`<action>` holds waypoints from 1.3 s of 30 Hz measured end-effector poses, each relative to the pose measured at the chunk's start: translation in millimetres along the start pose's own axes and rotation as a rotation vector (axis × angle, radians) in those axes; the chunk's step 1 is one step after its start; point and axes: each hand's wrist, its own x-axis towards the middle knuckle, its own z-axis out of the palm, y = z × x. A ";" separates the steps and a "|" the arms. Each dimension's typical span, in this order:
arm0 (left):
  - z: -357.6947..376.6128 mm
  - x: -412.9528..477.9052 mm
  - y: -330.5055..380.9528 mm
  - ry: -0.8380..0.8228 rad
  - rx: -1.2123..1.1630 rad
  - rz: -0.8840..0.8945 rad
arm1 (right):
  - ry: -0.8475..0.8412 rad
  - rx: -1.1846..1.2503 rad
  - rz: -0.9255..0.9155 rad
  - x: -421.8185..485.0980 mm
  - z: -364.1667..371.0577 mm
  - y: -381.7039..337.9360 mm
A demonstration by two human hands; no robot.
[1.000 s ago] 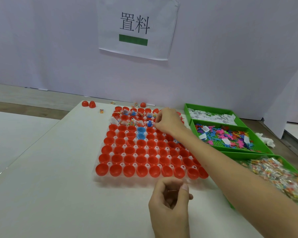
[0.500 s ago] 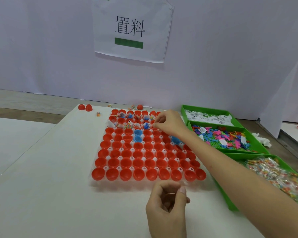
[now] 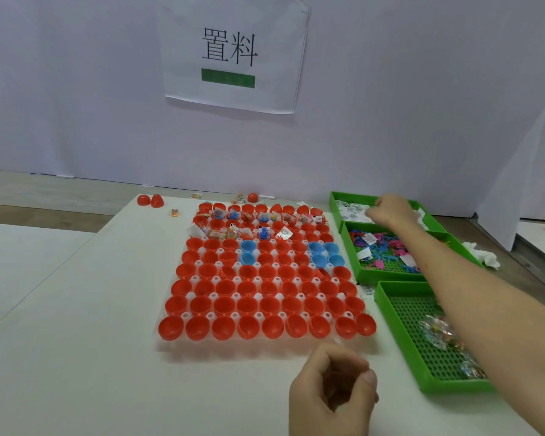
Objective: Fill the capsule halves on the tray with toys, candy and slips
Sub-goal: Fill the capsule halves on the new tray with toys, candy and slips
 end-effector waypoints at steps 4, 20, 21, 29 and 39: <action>-6.0 7.7 0.9 -0.055 0.051 -0.035 | -0.086 0.023 0.104 9.2 2.8 14.0; -0.6 5.8 -1.3 -0.083 0.057 -0.028 | 0.264 0.233 -0.015 -1.1 -1.2 24.0; 1.6 4.5 -1.3 -0.087 0.035 -0.024 | 0.275 0.282 -0.025 -2.3 -2.7 24.5; 0.8 3.4 -5.1 -0.133 0.035 -0.044 | 0.240 0.530 -0.127 -37.3 -20.0 21.7; 8.2 4.6 -9.6 -0.138 0.002 0.025 | -0.339 0.345 -0.254 -72.8 -23.3 57.5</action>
